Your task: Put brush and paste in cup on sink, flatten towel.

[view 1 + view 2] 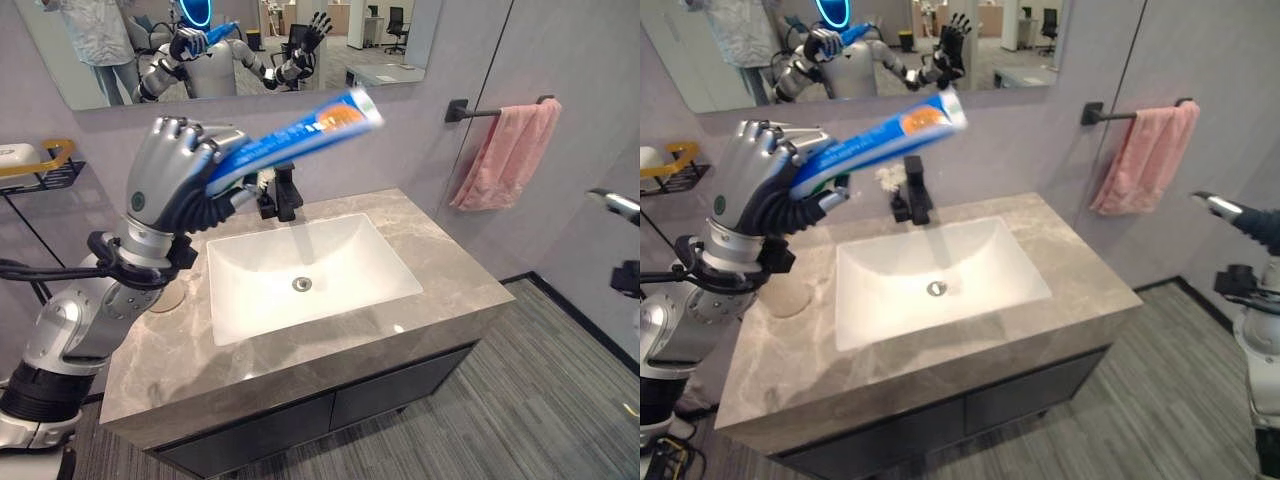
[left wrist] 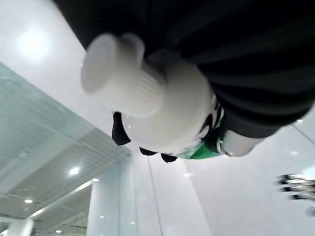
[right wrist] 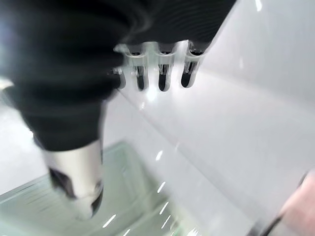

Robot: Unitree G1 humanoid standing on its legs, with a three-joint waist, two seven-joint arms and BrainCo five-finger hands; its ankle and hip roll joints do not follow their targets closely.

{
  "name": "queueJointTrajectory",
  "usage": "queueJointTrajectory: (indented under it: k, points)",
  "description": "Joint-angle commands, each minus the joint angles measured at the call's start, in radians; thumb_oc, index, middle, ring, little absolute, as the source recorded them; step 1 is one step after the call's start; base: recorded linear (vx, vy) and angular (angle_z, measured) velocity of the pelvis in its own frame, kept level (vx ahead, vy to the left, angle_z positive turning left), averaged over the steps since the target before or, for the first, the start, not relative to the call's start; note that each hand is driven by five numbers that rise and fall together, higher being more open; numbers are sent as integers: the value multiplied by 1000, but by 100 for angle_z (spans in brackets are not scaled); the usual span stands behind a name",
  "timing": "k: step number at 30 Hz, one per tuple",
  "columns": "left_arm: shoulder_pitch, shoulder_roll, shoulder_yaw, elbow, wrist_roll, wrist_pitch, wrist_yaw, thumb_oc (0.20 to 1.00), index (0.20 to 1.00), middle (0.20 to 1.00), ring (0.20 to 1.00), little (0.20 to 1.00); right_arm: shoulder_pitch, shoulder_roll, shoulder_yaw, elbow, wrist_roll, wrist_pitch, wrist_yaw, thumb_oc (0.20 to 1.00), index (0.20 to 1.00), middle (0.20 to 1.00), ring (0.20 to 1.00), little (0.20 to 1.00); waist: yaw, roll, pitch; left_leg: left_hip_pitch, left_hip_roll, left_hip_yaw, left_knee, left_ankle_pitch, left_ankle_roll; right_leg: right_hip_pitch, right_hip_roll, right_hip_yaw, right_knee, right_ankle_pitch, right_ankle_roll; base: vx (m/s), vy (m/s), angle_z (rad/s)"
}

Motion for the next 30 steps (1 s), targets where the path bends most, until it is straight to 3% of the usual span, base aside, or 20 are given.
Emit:
queueJointTrajectory:
  k: [1, 2, 3, 4, 8, 9, 20, 30]
  points:
    - [-83, 2, -7, 19, -70, 9, 15, 200, 200, 200, 200, 200, -101, 14, 97, 4, 204, -83, 182, 1000, 1000, 1000, 1000, 1000, 46, -38, -20, -4, 10, -28, 11, -25, -13, 8, -56, -28, 10, 10, 60, -51, -19, 3]
    - [-106, 2, -44, 17, -85, 7, 0, 200, 200, 200, 200, 200, -201, 25, 233, -24, 298, -66, 263, 1000, 1000, 1000, 1000, 1000, 62, -41, -22, -4, 12, -29, 11, -20, -15, 10, -56, -29, 10, 10, 58, -35, -14, 2]
    - [-107, 3, -41, 20, -85, 7, 0, 200, 200, 200, 200, 200, -213, 24, 241, -18, 302, -66, 264, 1000, 1000, 1000, 1000, 1000, 58, -40, -21, -4, 12, -28, 11, -20, -15, 10, -56, -29, 10, 10, 58, -66, -24, 3]
    - [-134, 23, -70, 18, -94, 3, -8, 200, 200, 200, 200, 200, -327, 37, 378, -28, 399, -40, 324, 1000, 1000, 1000, 1000, 1000, 70, -40, -20, -5, 11, -30, 11, -15, -18, 12, -56, -33, 9, 11, 55, -39, -15, 2]
    - [-125, 28, -65, -5, -102, 2, -2, 200, 200, 200, 200, 200, -433, 102, 483, -12, 526, -38, 354, 1000, 1000, 1000, 1000, 1000, 87, -37, -17, -12, 12, -34, 11, -8, -22, 10, -58, -41, 6, 13, 53, -33, -9, 5]
    - [-117, 28, -65, -13, -106, 0, 9, 200, 200, 200, 200, 200, -470, 166, 523, -11, 620, -42, 369, 1000, 1000, 1000, 1000, 1000, 104, -37, -15, -17, 13, -40, 11, -3, -24, 11, -59, -47, 5, 12, 51, -29, -19, 5]
    - [-50, 29, -50, -9, -94, 6, 71, 200, 200, 200, 200, 200, -551, 414, 578, -33, 842, -89, 370, 1000, 1000, 1000, 1000, 1000, 155, -38, -10, -36, 10, -106, 11, 12, -37, 52, -68, -131, 6, -7, 41, 11, -6, 22]
    - [-3, 21, -70, 0, -84, 19, 93, 200, 200, 200, 200, 200, -571, 512, 650, -76, 994, -89, 392, 1000, 1000, 1000, 1000, 1000, 180, -62, -9, -59, 4, -161, 11, 25, -45, 72, -70, -192, 9, -19, 34, 2, -1, 20]
